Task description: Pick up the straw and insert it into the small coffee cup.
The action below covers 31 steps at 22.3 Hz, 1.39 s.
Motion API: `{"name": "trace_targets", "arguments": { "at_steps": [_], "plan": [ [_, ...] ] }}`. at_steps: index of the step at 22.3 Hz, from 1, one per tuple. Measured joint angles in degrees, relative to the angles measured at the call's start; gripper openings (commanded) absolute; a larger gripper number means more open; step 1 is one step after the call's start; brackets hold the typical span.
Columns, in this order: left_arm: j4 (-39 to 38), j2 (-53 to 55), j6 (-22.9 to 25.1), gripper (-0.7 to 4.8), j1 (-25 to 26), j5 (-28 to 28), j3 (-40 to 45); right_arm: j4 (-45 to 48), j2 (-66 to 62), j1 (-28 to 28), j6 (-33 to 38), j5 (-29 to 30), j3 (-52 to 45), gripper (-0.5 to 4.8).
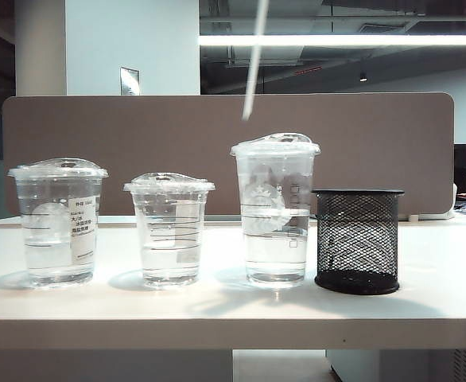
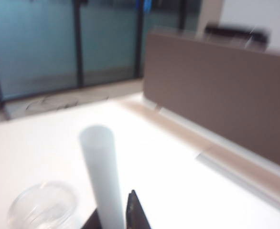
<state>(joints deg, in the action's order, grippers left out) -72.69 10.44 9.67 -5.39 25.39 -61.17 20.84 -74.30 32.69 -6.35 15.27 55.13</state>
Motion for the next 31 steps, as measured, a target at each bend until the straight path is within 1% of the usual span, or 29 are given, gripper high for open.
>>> {"name": "trace_targets", "arguments": {
  "at_steps": [2, 5, 9, 10, 21, 31],
  "plan": [
    [0.00, 0.00, 0.00, 0.22, 0.00, -0.39, 0.02, 0.22, -4.39, 3.34, 0.02, -0.26, 0.57, 0.49],
    [0.00, 0.00, 0.00, 0.22, 0.00, -0.74, 0.02, 1.49, -7.72, 6.49, 0.00, -0.13, 0.52, 0.49],
    [0.02, -0.02, 0.00, 0.22, 0.00, -1.62, 0.00, 4.70, -9.57, 8.57, -0.07, -0.46, 0.55, 0.49],
    [-0.02, 0.00, 0.00, 0.22, 0.00, -1.62, 0.02, 5.49, -9.81, 9.14, -0.07, -1.66, 0.74, 0.49],
    [-0.07, 0.00, 0.85, 0.22, 0.00, -2.47, 0.02, 5.75, -9.99, 11.43, -0.07, -2.01, 1.16, 0.49],
    [-0.09, 0.00, 0.85, 0.22, 0.00, -2.47, 0.02, 2.73, -9.99, 12.17, -0.07, -2.23, 1.14, 0.49]
  ]
}}
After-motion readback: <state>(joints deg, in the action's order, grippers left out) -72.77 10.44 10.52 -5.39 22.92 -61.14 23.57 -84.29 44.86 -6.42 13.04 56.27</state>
